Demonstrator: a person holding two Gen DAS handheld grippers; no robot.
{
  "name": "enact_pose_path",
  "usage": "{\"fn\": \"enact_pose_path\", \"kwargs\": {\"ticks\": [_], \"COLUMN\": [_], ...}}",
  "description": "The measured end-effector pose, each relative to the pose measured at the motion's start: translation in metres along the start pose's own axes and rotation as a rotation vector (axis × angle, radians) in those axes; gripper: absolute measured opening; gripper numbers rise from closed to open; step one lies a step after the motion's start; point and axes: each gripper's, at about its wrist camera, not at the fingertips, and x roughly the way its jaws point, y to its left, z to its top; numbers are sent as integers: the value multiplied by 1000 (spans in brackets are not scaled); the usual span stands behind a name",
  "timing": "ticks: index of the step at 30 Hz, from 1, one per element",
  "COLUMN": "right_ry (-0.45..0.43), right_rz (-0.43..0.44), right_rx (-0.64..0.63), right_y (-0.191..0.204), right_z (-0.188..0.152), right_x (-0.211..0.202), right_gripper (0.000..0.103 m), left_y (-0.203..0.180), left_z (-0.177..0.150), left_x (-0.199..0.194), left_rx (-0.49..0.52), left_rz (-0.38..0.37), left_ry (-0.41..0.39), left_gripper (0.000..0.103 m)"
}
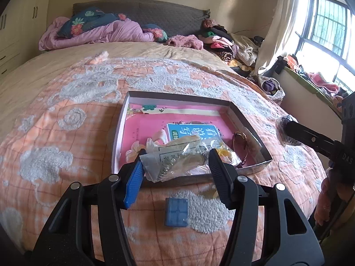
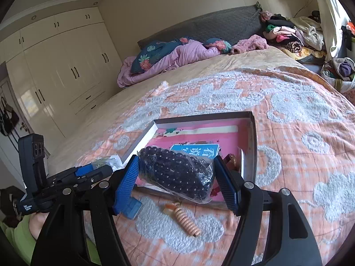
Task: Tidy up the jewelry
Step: 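Carry the black bag and clear bag over the box and lower them inside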
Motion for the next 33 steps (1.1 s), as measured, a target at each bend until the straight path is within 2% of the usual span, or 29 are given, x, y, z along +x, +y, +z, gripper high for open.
{"fn": "enact_pose_path", "kwargs": {"ticks": [15,24,33], "right_ry": [32,15,-19], "right_rz": [-105,-137,-195], "right_rx": [-9,-10,-77], "right_y": [-21,-31,-26], "right_z": [2,-3,-7], "right_x": [46,44,40], "right_gripper": [67,67,67], "left_y": [-9,-17,-17], "left_z": [-3,-1,5], "left_x": [53,64,79], "left_rx": [15,28,44], "left_rz": [-13,-25,-2], "left_ry": [85,94,94], "left_gripper": [48,48,48]}}
